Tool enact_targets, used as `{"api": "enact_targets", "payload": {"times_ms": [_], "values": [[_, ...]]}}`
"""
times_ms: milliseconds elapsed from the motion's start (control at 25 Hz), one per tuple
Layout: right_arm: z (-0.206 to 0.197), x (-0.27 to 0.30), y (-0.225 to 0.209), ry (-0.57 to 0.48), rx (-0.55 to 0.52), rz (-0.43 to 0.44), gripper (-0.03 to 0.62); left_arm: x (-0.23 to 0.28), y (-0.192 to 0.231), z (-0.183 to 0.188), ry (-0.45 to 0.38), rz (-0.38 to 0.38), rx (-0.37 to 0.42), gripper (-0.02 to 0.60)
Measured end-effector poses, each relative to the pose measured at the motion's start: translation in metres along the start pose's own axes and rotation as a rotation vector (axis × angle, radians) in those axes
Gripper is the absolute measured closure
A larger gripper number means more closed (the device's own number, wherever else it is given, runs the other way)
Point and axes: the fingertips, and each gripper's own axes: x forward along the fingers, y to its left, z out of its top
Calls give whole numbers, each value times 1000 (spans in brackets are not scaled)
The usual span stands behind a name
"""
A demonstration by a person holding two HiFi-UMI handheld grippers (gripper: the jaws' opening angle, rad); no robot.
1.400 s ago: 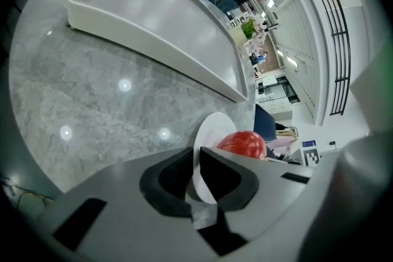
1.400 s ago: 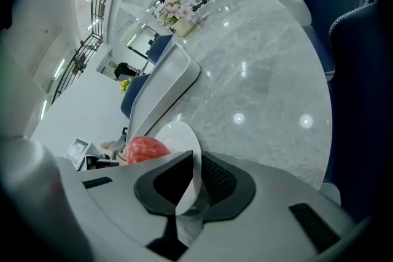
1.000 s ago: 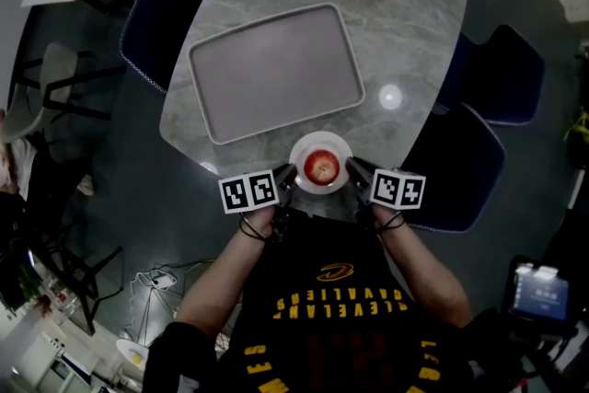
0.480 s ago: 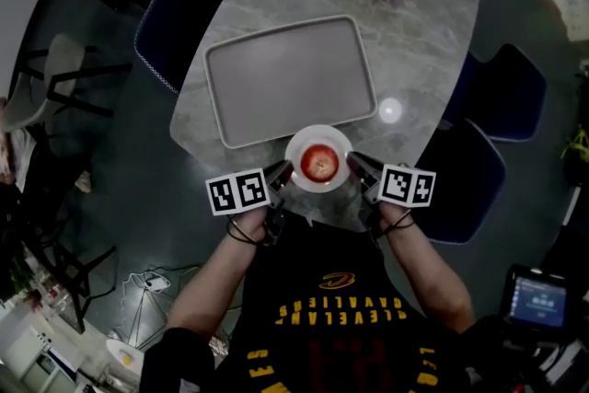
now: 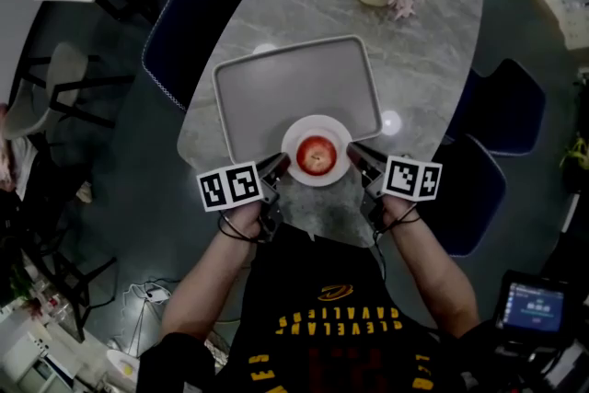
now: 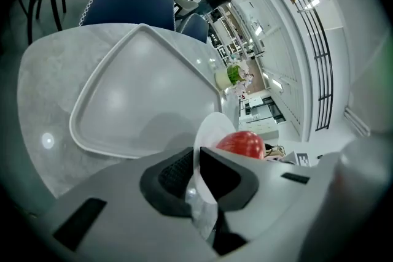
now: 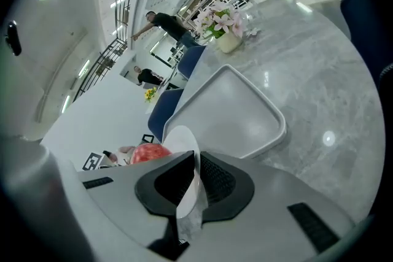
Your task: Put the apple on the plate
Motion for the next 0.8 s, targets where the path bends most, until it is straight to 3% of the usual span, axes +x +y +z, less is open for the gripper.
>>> {"api": "enact_targets", "payload": {"times_ms": [280, 800], "values": [[33, 22, 13, -19, -25, 7, 556, 4, -2, 44, -11, -5, 35, 546], [67, 76, 4, 6, -12, -4, 556, 30, 23, 95, -2, 21, 11, 546]]}}
